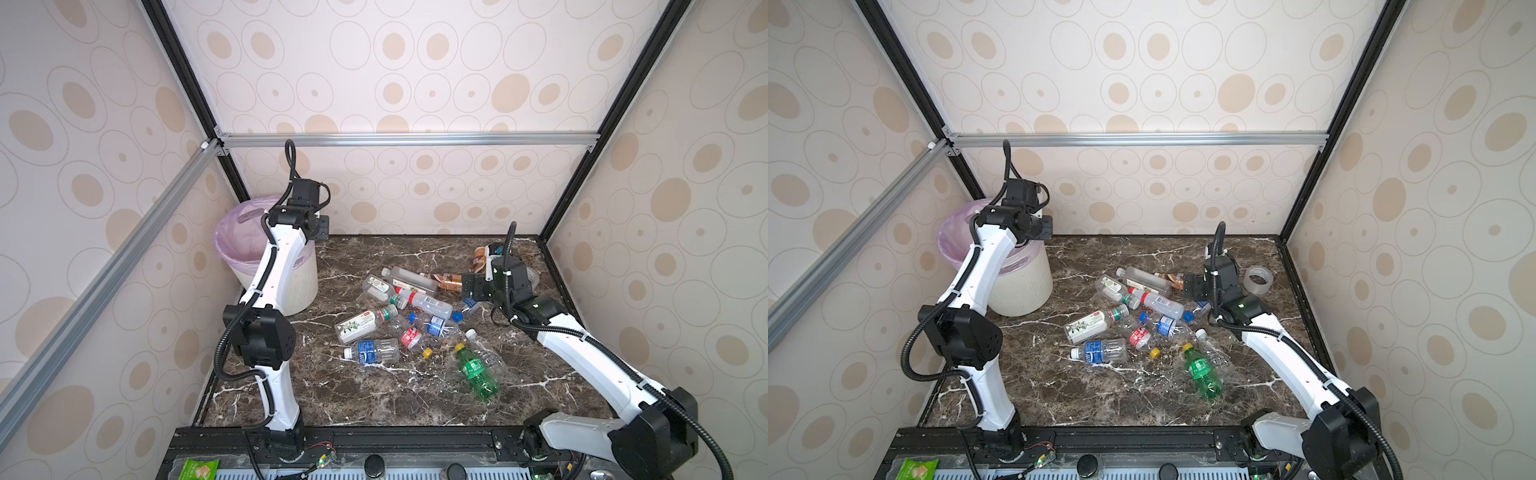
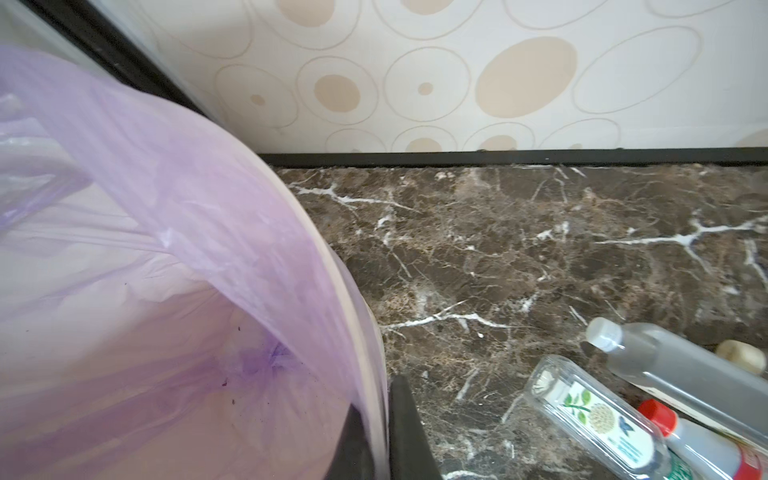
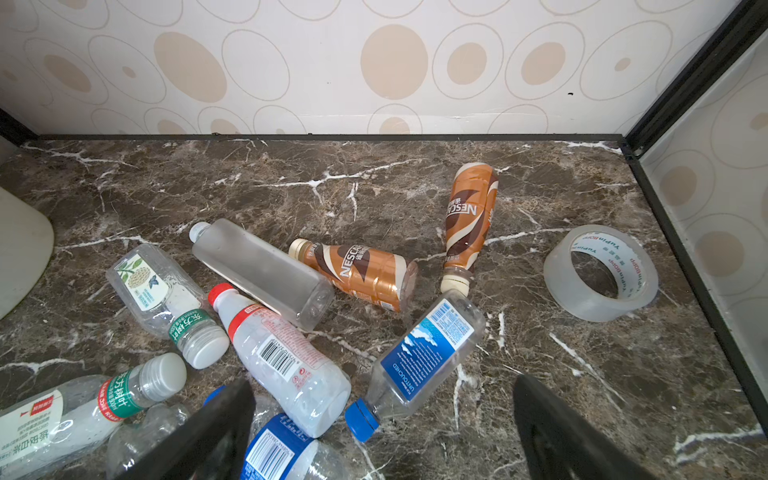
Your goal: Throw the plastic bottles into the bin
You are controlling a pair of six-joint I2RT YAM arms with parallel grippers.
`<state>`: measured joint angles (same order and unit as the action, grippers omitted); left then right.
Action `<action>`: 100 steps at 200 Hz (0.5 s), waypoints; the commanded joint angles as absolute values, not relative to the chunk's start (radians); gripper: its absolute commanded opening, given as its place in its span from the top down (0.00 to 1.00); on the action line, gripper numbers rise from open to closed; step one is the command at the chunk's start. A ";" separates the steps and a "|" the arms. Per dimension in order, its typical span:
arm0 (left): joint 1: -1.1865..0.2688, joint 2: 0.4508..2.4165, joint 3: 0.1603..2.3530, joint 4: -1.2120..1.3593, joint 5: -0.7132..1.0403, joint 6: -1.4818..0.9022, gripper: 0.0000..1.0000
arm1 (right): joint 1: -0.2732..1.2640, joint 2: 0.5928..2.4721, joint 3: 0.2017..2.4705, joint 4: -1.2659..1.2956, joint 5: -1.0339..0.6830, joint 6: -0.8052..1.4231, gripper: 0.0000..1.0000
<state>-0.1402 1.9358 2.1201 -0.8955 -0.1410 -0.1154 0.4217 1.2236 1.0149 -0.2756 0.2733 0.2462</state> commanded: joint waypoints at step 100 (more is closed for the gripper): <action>-0.213 2.064 2.285 -0.723 -0.112 -0.018 1.00 | 0.428 1.201 0.988 -0.285 0.304 0.268 0.00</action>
<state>-0.2176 2.0380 2.2097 -0.7471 -0.0872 -0.0769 0.4217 1.2224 0.9962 -0.2726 0.2890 0.2680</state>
